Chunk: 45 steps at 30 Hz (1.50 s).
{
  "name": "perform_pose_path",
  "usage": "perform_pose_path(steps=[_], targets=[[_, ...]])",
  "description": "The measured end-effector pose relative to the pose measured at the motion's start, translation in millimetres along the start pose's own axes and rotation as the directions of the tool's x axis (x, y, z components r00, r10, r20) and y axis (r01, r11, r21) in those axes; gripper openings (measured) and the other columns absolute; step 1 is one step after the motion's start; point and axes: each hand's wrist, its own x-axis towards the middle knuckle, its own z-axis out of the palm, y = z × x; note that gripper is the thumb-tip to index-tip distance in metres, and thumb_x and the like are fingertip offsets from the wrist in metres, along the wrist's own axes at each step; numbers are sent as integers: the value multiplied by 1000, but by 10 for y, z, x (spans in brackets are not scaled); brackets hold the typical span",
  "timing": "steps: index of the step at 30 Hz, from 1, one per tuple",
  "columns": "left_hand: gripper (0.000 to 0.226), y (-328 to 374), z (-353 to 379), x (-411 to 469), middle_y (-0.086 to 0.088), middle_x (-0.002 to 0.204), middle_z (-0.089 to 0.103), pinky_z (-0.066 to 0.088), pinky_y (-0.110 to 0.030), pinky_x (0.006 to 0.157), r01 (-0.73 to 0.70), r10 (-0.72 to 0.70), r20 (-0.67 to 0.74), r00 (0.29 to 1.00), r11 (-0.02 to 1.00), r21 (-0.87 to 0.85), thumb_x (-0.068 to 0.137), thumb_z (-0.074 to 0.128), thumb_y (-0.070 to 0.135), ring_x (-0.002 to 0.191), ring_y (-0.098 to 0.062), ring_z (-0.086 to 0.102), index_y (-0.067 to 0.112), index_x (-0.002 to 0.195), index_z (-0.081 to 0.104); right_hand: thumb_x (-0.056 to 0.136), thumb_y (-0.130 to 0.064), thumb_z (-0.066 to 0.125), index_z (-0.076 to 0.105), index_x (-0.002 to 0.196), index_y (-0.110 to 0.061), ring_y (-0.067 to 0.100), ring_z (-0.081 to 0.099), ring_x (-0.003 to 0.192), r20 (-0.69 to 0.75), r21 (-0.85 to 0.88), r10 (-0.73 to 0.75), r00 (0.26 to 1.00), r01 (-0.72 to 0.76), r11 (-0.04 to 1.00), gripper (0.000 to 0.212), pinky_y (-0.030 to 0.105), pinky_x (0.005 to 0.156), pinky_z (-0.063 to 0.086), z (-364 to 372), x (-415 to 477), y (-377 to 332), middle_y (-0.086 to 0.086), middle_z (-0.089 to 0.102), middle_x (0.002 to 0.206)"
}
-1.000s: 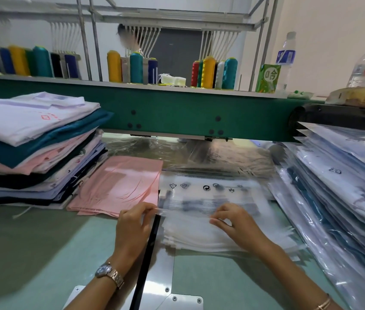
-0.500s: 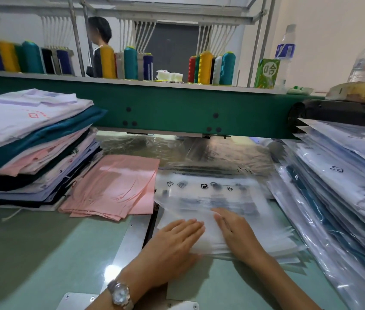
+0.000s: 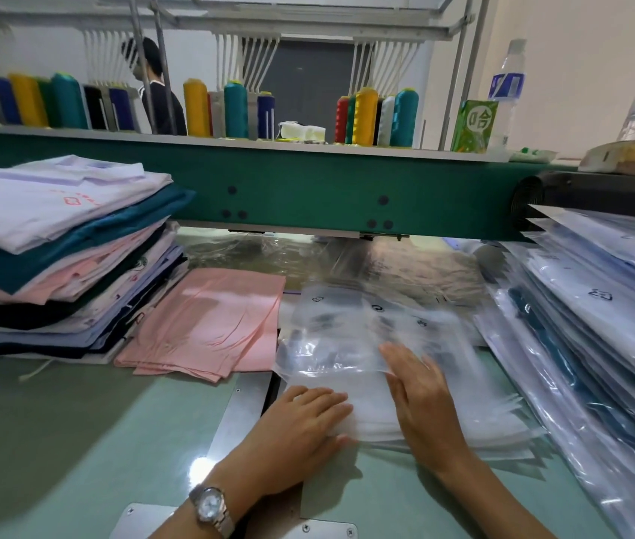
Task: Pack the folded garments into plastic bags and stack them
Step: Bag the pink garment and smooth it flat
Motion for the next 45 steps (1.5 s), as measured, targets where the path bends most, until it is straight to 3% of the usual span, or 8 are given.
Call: perform_pose_path(steps=[4,7,11,23,28,32,37,45], targets=[[22,-281,-92,-44,10,93,71,48,-30,77,-4,-31,-318,948,994,-109,91,55,12,85,-9,65,18,103,72,97,-12,53,59,130,-17,17,53,126,99,17,71,993,-73,997,34,39,108,33,-17,-64,43,-1,59,133],[16,-608,-127,-168,8,86,67,49,-30,73,258,-253,-429,867,965,-49,91,57,14,78,-13,64,18,102,68,96,-10,55,62,127,-16,17,53,126,133,73,135,982,-146,987,32,43,109,36,-28,-74,79,-4,60,130],[46,-939,-3,-265,1,127,61,49,-34,95,528,-527,-36,849,843,100,88,66,42,111,-20,61,21,128,58,98,-14,52,64,124,-16,14,56,121,144,124,173,974,-191,974,29,41,104,42,-51,-69,80,-7,63,126],[23,-1388,197,-245,0,124,56,53,-26,86,202,-323,307,895,908,366,103,46,26,103,-13,61,16,123,52,99,-20,49,64,125,-22,5,56,118,204,162,205,957,-240,957,30,36,104,41,-55,-56,100,-13,63,123],[15,-1330,154,-208,1,80,66,52,-19,54,362,-403,117,908,893,268,91,69,25,59,-11,63,13,89,61,99,-21,49,65,122,-27,7,55,120,236,103,230,944,-259,960,28,44,111,32,-36,-66,104,-14,63,122],[19,-1372,184,-240,4,68,60,48,-23,49,729,-729,-72,680,684,-41,93,62,30,53,-10,56,13,87,55,96,-21,52,68,116,-29,4,47,125,248,-16,304,920,-310,951,26,31,115,11,-52,-71,72,-12,59,130],[14,-1349,27,-175,-1,66,58,51,-34,41,774,-851,-202,485,525,-354,95,62,19,50,-15,57,7,89,58,89,-32,44,71,102,-29,-1,46,119,324,-162,319,891,-280,946,30,40,119,-7,-132,-31,-44,-19,58,117],[20,-934,-434,-1,6,65,54,32,-13,44,659,-733,-400,549,675,-332,85,71,12,54,-1,48,17,76,54,99,-36,37,59,124,-24,12,57,113,413,361,292,863,-450,817,36,29,96,43,105,500,-707,-8,64,120]])
